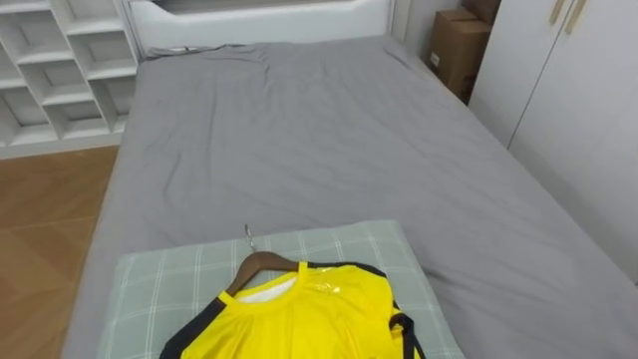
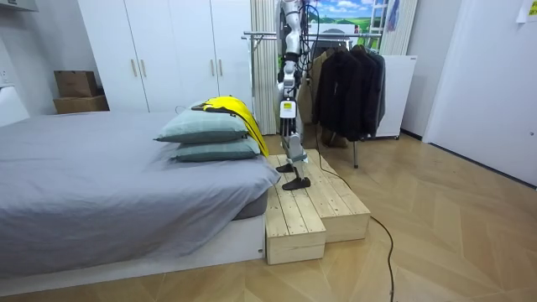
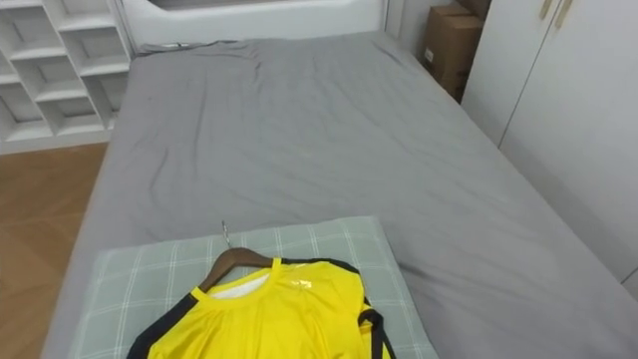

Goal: Hang clothes

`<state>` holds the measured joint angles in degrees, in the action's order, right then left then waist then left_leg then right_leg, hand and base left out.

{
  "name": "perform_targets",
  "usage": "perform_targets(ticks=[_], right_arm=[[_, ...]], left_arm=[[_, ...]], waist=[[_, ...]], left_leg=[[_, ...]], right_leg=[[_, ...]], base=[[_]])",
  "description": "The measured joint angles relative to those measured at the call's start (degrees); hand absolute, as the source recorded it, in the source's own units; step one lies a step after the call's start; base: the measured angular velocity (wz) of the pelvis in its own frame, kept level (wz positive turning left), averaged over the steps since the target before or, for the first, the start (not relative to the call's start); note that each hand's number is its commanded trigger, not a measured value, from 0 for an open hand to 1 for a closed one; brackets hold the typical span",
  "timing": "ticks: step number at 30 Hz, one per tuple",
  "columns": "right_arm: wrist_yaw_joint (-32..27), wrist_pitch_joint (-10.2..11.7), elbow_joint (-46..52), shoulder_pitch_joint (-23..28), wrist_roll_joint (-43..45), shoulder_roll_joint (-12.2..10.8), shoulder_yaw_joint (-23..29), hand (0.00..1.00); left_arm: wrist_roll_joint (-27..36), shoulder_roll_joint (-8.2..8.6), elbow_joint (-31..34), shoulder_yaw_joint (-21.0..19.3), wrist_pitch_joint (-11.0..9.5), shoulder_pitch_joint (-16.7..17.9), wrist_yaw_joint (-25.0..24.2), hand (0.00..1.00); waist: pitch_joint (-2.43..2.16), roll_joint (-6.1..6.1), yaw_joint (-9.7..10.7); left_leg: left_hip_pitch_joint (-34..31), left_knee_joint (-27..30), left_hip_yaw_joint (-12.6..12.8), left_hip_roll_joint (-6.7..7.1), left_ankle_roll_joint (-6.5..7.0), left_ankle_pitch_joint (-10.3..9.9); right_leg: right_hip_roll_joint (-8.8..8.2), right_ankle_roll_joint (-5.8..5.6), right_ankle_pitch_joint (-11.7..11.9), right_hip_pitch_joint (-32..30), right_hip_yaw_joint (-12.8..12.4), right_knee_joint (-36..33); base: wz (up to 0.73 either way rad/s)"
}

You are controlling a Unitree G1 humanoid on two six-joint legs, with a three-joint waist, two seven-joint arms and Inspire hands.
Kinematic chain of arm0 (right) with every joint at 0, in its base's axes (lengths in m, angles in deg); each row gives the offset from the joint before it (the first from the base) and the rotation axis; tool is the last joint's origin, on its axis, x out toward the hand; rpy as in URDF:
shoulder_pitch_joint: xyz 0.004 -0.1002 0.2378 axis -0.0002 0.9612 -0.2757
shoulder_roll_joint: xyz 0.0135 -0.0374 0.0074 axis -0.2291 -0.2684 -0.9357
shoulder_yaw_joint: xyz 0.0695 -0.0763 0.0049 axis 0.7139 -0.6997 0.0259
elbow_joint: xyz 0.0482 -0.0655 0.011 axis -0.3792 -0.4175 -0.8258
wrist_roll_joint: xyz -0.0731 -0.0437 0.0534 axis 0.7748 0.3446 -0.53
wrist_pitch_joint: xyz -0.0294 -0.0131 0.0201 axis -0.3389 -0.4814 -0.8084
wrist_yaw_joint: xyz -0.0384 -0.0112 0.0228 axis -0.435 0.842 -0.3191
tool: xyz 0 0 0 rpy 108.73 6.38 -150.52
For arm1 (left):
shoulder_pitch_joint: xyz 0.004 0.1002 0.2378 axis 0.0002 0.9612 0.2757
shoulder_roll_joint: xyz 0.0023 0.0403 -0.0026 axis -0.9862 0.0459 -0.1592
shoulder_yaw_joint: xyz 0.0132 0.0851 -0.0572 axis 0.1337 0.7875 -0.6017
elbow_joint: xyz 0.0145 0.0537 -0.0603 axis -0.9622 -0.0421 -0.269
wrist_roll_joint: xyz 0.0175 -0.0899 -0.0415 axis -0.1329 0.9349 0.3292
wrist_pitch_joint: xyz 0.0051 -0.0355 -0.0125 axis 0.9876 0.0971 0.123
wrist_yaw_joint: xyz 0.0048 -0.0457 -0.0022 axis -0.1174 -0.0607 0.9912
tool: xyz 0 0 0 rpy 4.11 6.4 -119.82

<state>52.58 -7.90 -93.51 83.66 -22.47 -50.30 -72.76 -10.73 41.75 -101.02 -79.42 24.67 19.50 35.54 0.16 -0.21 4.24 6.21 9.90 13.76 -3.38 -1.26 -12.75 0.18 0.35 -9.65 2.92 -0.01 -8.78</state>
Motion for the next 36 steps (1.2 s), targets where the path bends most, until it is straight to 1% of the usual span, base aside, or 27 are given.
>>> perform_targets(ticks=[2, 4, 6, 7, 8, 10, 12, 13, 15, 16, 23, 26, 28, 31, 33, 34, 36], right_arm=[[0.0, 0.0, 0.1, 0.0, 0.2, 0.0, 0.0, 0.0], [0.0, 0.0, 0.1, -0.1, 0.2, 0.0, 0.0, 0.0], [0.0, 0.0, 0.1, 0.1, 0.2, 0.0, 0.0, 0.0], [0.0, 0.0, 0.2, 0.2, 0.2, 0.0, 0.0, 0.0], [0.0, 0.0, 0.7, 0.5, 0.2, 0.0, 0.0, 0.0], [0.0, 0.0, 1.1, 0.7, 0.1, -0.1, 0.0, 0.0], [0.0, 0.0, 1.1, 1.0, 0.0, -0.1, 0.2, 0.0], [-0.1, 0.0, 1.1, 1.1, 0.0, -0.1, 0.3, 0.0], [-0.1, 0.0, 1.1, 1.3, -0.3, -0.1, 1.2, 0.0], [-0.1, 0.0, 1.1, 1.4, -0.3, -0.1, 1.4, 0.0], [-0.7, -0.5, 0.5, 1.2, 0.2, 0.1, 2.3, 0.0], [-1.1, -0.5, 0.5, 1.2, 0.4, 0.1, 2.2, 0.0], [-1.2, -0.5, 0.5, 1.2, 0.5, 0.1, 2.2, 0.0], [-1.6, -0.4, 0.6, 1.2, 0.5, 0.3, 2.1, 0.0], [-1.8, -0.4, 0.6, 1.0, 0.5, 0.5, 1.6, 0.0], [-1.8, -0.4, 0.6, 1.0, 0.5, 0.6, 1.4, 0.0], [-2.2, -0.4, 0.7, 0.9, 0.5, 0.8, 0.3, 0.0]], left_arm=[[0.0, 0.4, 0.0, -0.6, 0.0, 0.1, 1.1, 0.0], [-0.1, 0.82, 0.0, -2.3, 0.0, 0.4, 2.3, 0.0], [0.0, 1.05, 0.0, -4.7, -0.1, 0.4, 3.3, 0.0], [0.0, 1.05, 0.0, -5.0, -0.2, 0.4, 3.8, 0.0], [0.1, 1.05, 0.1, -6.2, -0.9, 0.4, 4.5, 0.0], [2.2, 1.02, 0.2, -8.6, -2.2, 0.3, 5.6, 0.0], [6.3, 1.03, 0.7, -11.9, -3.9, 0.3, 7.1, 0.0], [6.9, 1.04, 1.0, -12.5, -4.2, 0.4, 7.5, 0.0], [9.2, 1.03, 1.2, -14.8, -5.7, 0.5, 8.9, 0.0], [9.7, 1.02, 1.3, -15.3, -5.9, 0.6, 9.1, 0.0], [14.9, 1.0, 1.5, -16.2, -6.9, 1.8, 15.3, 0.0], [15.1, 0.83, 1.5, -17.8, -7.2, 2.1, 17.6, 0.0], [14.5, 0.64, 2.4, -18.0, -7.3, 2.1, 19.3, 0.0], [11.6, 0.64, 3.9, -17.9, -8.4, 2.3, 22.4, 0.0], [8.2, 0.51, 5.7, -17.9, -8.5, 2.3, 25.9, 0.0], [7.8, 0.45, 6.2, -17.9, -8.7, 2.2, 26.9, 0.0], [5.8, 0.23, 7.0, -17.9, -10.1, 2.1, 30.8, 0.0]], waist=[[-0.05, -0.08, -0.1], [-0.06, -0.11, -0.4], [-0.04, -0.32, -1.3], [-0.03, -0.35, -1.5], [0.03, -0.42, -1.7], [0.13, -0.58, -1.9], [0.15, -0.71, -2.3], [0.15, -0.72, -2.4], [0.15, -0.67, -2.6], [0.12, -0.63, -2.6], [0.1, -0.44, -3.0], [0.11, -0.4, -3.0], [0.12, -0.33, -2.9], [0.08, -0.1, -3.2], [0.06, 0.04, -3.1], [0.06, 0.05, -3.1], [-0.03, 0.19, -3.0]], left_leg=[[0.2, 0.0, 0.0, 0.0, 0.0, 0.0], [0.3, 0.0, 0.0, 0.0, 0.0, 0.0], [0.4, 0.0, 0.0, 0.0, 0.0, 0.0], [0.4, 0.0, 0.0, 0.0, 0.0, 0.0], [0.4, 0.0, 0.0, 0.01, 0.0, 0.0], [0.4, 0.0, -0.1, 0.02, 0.0, 0.0], [0.5, -0.1, -0.3, 0.03, 0.0, 0.0], [0.6, -0.1, -0.4, 0.03, 0.0, 0.0], [1.3, -0.3, -0.4, 0.04, 0.0, 0.0], [1.4, -0.4, -0.4, 0.04, 0.0, 0.0], [1.8, -0.5, -0.5, 0.05, 0.0, 0.0], [2.0, -0.8, -1.1, 0.07, -0.01, 0.0], [2.1, -1.7, -1.5, 0.17, -0.02, -0.1], [2.0, -1.7, -1.5, 0.19, -0.02, -0.1], [1.7, -1.5, -1.6, 0.18, -0.02, -0.1], [1.5, -1.5, -1.7, 0.18, -0.02, -0.1], [1.5, -1.2, -2.3, 0.19, -0.02, -0.1]], right_leg=[[0.0, 0.0, 0.0, 0.1, 0.0, 0.0], [0.01, 0.0, 0.0, 0.1, 0.0, -0.1], [-0.01, 0.0, 0.0, 0.1, 0.0, -0.1], [-0.02, 0.0, 0.0, 0.1, 0.0, -0.1], [-0.04, 0.0, 0.0, 0.1, 0.0, -0.1], [-0.08, -0.01, 0.0, 0.2, 0.1, 0.0], [-0.06, -0.01, 0.0, 0.4, 0.1, 0.0], [-0.05, -0.01, 0.0, 0.5, 0.1, 0.0], [-0.03, -0.03, 0.0, 1.1, 0.1, 0.1], [-0.02, -0.04, -0.1, 1.2, 0.1, 0.1], [0.01, -0.03, 0.0, 1.7, 0.2, 0.1], [0.02, -0.03, -0.1, 2.3, 0.7, 0.1], [0.02, -0.04, -0.1, 2.2, 1.2, 0.2], [0.01, -0.04, -0.1, 2.1, 1.2, 0.2], [-0.01, -0.04, -0.1, 2.0, 1.4, 0.2], [-0.03, -0.04, -0.1, 1.9, 1.6, 0.2], [-0.06, -0.04, -0.1, 2.2, 1.9, 0.1]], base=[[-0.02], [-0.02], [0.0], [0.0], [0.0], [0.0], [0.0], [0.0], [0.0], [0.0], [0.03], [0.08], [0.13], [0.01], [0.04], [0.08], [0.1]])
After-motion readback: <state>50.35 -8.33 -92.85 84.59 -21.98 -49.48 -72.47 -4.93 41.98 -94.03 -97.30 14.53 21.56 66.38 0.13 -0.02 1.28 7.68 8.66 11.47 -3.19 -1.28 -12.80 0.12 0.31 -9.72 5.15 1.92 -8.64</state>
